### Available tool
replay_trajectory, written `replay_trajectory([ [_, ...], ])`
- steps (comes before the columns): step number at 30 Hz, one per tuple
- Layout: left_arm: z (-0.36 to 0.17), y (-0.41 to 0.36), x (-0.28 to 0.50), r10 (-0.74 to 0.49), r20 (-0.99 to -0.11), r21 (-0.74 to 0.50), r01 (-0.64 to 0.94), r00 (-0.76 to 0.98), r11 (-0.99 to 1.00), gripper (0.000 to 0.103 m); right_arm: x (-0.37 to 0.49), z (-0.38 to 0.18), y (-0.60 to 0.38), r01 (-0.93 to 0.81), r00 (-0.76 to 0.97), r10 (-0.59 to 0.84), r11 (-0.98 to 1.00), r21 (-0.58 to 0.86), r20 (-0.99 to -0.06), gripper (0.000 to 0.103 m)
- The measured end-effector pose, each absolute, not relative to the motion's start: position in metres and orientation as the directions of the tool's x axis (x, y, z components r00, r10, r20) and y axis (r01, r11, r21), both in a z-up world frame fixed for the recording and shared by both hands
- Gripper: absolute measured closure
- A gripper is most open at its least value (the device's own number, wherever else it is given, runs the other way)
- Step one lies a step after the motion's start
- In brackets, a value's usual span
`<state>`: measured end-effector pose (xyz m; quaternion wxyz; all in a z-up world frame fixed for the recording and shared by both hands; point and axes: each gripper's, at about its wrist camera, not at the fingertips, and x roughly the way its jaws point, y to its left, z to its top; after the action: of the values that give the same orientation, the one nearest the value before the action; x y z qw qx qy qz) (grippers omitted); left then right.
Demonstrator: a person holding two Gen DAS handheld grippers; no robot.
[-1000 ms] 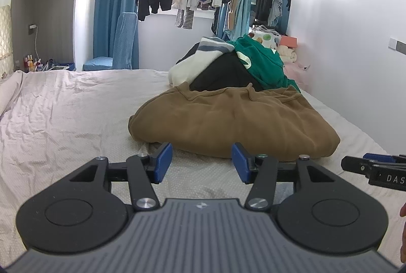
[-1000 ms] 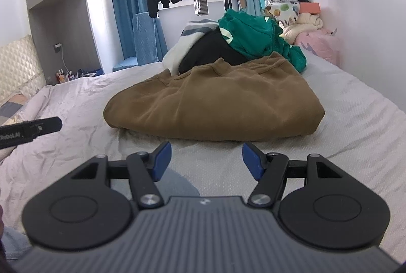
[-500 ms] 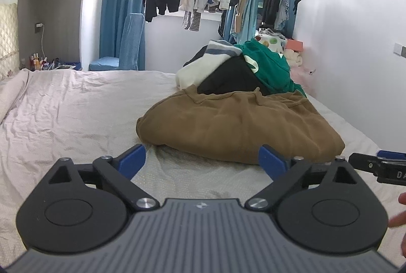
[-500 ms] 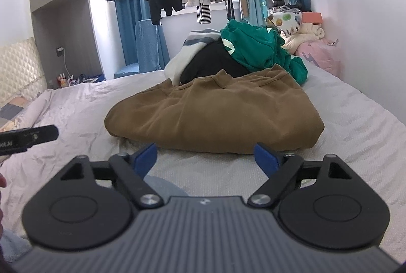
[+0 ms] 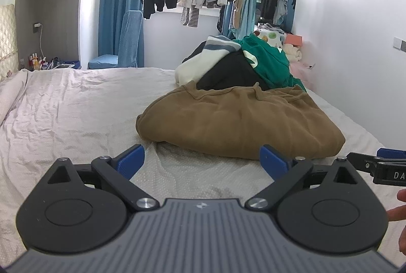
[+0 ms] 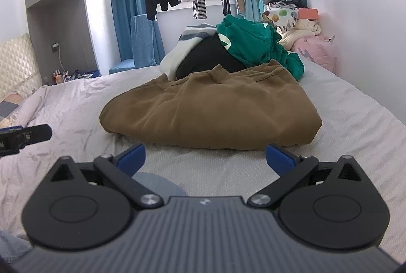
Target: Fold large clothes
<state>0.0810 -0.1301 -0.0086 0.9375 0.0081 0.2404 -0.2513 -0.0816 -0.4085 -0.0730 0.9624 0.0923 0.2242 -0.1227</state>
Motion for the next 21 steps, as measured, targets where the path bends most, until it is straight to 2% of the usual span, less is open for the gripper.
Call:
replay_trajectory([
  [21,-0.0117,-0.1320,0.0794,-0.460,-0.460,-0.092,0.474,0.760,0.876,0.004,-0.0792,-0.0746,-0.4068,0.273,0.869,-0.196,0.956,0.108,-0.454,0.000],
])
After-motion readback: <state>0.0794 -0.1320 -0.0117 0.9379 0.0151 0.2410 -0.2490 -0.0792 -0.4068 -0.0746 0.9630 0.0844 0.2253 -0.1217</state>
